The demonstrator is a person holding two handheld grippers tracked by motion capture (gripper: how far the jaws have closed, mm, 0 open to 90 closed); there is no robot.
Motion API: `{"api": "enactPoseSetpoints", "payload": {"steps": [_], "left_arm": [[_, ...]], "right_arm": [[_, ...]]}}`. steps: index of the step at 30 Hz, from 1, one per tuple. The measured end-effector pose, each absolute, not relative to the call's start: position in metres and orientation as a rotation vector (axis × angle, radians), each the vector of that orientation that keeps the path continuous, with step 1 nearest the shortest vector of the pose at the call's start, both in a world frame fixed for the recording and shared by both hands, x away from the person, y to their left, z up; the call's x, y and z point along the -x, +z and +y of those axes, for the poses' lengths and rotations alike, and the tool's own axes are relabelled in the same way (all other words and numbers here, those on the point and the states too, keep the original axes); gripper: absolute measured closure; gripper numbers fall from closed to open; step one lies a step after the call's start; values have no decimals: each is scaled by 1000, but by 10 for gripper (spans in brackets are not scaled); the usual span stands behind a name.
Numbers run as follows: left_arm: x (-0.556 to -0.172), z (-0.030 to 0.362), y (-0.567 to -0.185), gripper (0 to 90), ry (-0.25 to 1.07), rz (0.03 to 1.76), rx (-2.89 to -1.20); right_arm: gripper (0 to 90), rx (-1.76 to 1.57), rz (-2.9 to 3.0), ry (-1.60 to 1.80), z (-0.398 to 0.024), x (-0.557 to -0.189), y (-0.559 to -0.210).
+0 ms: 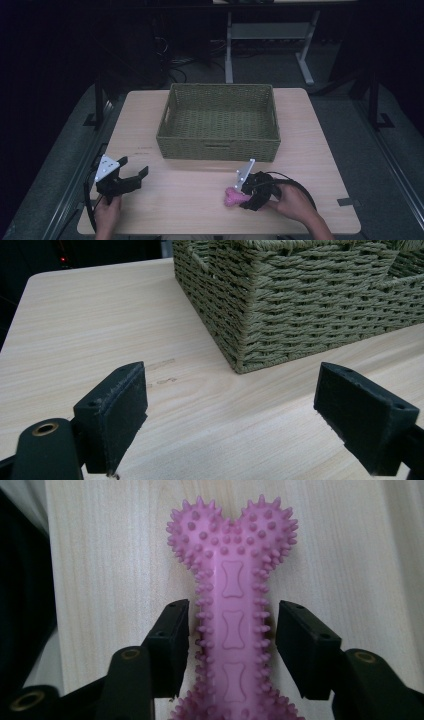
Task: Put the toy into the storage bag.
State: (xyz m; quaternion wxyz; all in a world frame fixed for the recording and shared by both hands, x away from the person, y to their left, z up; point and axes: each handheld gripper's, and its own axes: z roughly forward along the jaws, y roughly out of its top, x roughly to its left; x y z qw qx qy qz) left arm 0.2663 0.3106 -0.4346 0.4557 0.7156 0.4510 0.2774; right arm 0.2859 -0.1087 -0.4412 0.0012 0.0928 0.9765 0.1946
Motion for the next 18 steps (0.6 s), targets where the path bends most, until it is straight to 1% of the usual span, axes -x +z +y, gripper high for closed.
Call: {"api": "enactPoseSetpoints", "payload": {"steps": [1, 4, 5, 7, 18], "left_arm": [[-266, 311, -435, 133, 684, 1112, -1765], [-266, 311, -434, 133, 683, 1114, -1763], [-266, 311, -434, 133, 683, 1115, -1762], [-266, 312, -434, 133, 685, 1117, -1762], [-266, 312, -434, 133, 685, 1116, -1761]], "right_arm": [[476, -291, 3065, 611, -109, -286, -441], [524, -279, 3069, 582, -107, -285, -444], [554, -272, 3073, 590, -107, -285, -443], [569, -260, 3073, 599, -107, -286, -443], [578, -300, 3081, 674, -113, -292, -437]]}}
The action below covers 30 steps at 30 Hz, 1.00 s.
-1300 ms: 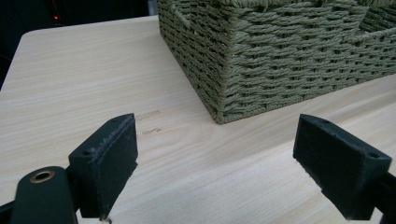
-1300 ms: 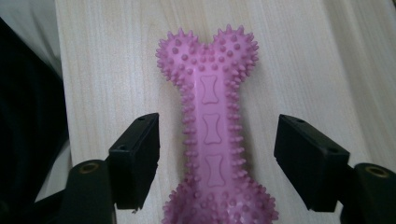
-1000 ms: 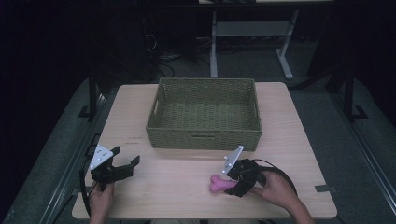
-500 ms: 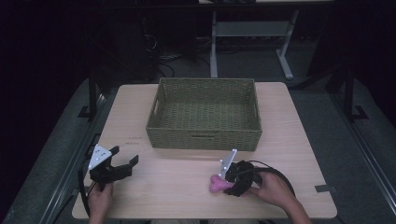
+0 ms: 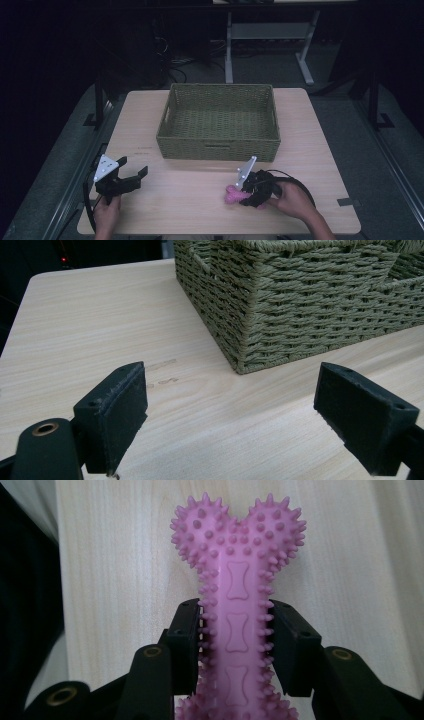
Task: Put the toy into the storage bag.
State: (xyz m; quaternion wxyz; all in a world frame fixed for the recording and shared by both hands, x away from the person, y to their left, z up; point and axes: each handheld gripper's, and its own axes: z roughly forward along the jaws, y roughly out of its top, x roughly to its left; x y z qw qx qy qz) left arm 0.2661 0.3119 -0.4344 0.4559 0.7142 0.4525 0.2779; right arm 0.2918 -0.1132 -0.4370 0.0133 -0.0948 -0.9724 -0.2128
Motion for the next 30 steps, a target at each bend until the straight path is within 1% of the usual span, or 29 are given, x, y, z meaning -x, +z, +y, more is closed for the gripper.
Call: {"api": "enactPoseSetpoints", "payload": {"steps": [19, 30], "left_arm": [[-265, 311, -434, 133, 682, 1116, -1759], [-265, 313, -434, 133, 682, 1124, -1748]], "right_arm": [[578, 320, -2933, -831, -120, -320, -385], [578, 320, -2898, -892, -123, -333, -363]]}}
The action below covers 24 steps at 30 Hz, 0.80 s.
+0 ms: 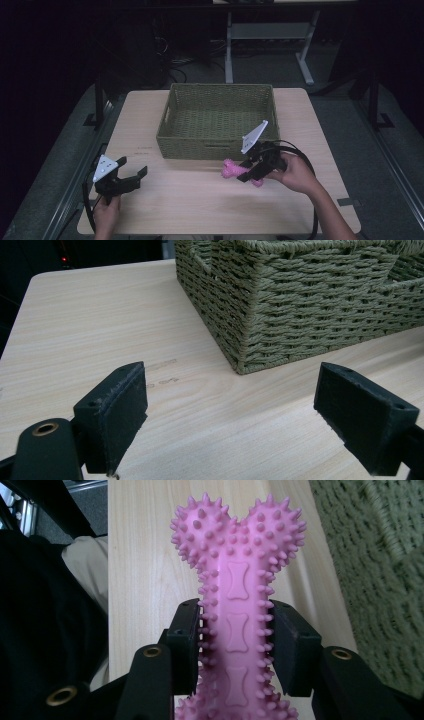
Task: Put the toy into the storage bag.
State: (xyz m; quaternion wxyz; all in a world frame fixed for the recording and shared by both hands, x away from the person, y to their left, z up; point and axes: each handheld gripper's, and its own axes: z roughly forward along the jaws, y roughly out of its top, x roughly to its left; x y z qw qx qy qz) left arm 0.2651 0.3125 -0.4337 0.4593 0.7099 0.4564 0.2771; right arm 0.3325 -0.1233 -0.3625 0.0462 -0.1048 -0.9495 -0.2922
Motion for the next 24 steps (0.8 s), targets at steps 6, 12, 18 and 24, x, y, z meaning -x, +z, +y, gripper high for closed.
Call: {"api": "enactPoseSetpoints", "payload": {"steps": [6, 12, 18, 24], "left_arm": [[-267, 313, -434, 133, 681, 1132, -1749], [-268, 314, -435, 133, 686, 1131, -1755], [-268, 312, -434, 133, 681, 1127, -1750], [-267, 312, -434, 133, 677, 1126, -1749]], "right_arm": [[578, 312, -2888, -899, -124, -343, -351], [577, 308, -2895, -898, -123, -354, -341], [578, 316, -2918, -893, -121, -362, -333], [578, 318, -2948, -867, -119, -366, -324]]}}
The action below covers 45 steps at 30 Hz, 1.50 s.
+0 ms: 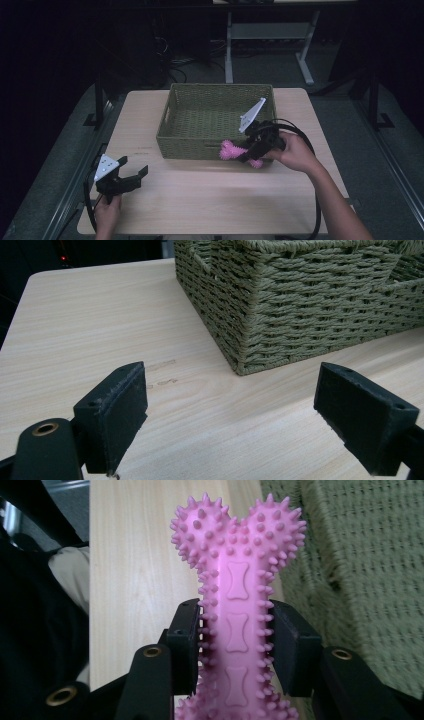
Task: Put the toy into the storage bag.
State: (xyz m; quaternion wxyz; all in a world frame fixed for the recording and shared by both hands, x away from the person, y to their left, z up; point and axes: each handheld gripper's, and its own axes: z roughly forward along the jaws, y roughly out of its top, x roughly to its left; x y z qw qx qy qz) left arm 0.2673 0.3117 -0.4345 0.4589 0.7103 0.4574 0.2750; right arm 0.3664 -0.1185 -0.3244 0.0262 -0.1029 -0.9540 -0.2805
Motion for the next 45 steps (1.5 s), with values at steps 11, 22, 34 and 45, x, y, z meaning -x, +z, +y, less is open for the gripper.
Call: {"api": "enactPoseSetpoints", "payload": {"steps": [11, 22, 34, 45], "left_arm": [[-268, 310, -434, 133, 680, 1121, -1752], [-269, 311, -435, 133, 675, 1122, -1752], [-269, 313, -434, 133, 674, 1126, -1747], [-270, 313, -434, 133, 680, 1130, -1745]], "right_arm": [[577, 357, -2948, -884, -126, -383, -312], [577, 401, -2962, -846, -129, -400, -307], [577, 427, -2957, -852, -129, -422, -300], [577, 461, -2946, -867, -129, -438, -297]]}}
